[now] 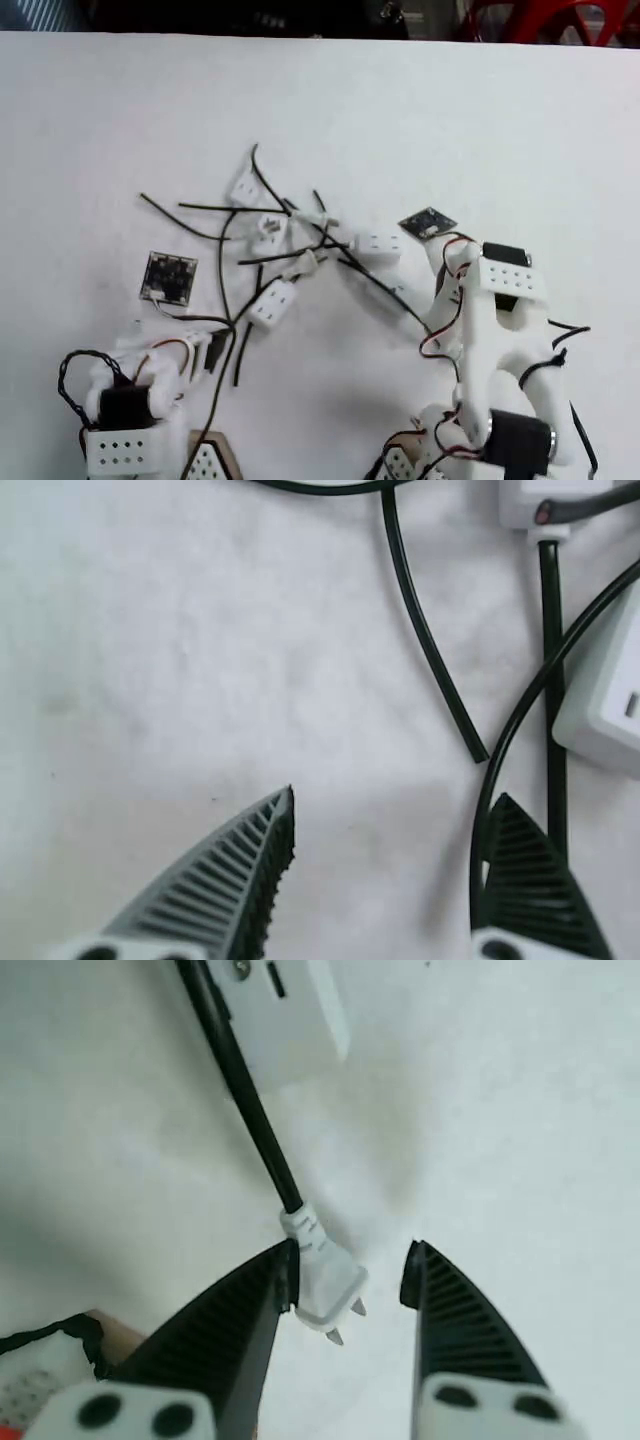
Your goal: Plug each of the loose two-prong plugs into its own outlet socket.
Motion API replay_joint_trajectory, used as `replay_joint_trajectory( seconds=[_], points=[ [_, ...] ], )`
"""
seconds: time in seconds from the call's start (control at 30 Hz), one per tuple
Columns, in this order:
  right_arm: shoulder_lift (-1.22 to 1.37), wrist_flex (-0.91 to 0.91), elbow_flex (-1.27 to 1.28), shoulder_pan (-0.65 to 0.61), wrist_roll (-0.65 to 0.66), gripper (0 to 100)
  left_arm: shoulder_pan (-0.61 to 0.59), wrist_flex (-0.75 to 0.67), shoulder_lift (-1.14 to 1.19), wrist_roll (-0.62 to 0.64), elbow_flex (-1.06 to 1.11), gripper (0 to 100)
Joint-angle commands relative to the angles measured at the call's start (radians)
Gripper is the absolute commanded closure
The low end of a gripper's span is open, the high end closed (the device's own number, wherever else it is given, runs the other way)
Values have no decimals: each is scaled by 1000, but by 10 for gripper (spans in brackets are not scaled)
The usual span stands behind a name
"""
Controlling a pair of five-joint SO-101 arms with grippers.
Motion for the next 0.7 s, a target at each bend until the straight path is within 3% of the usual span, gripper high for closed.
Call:
replay_joint_trajectory(
  seconds=[0.0, 0.13, 0.27, 0.47, 0.67],
  points=[
    [47, -54, -6, 19, 6, 829, -7, -14, -8, 2, -3, 699],
    [113, -140, -6, 45, 8, 862, -7, -14, -8, 2, -3, 699],
    [186, -194, -6, 73, 127, 981, -7, -14, -8, 2, -3, 699],
    [185, -193, -11, 136, 175, 981, -8, -14, -8, 2, -3, 699],
    [-7, -188, -9, 151, 169, 981, -8, -14, -8, 2, -3, 699]
  ],
)
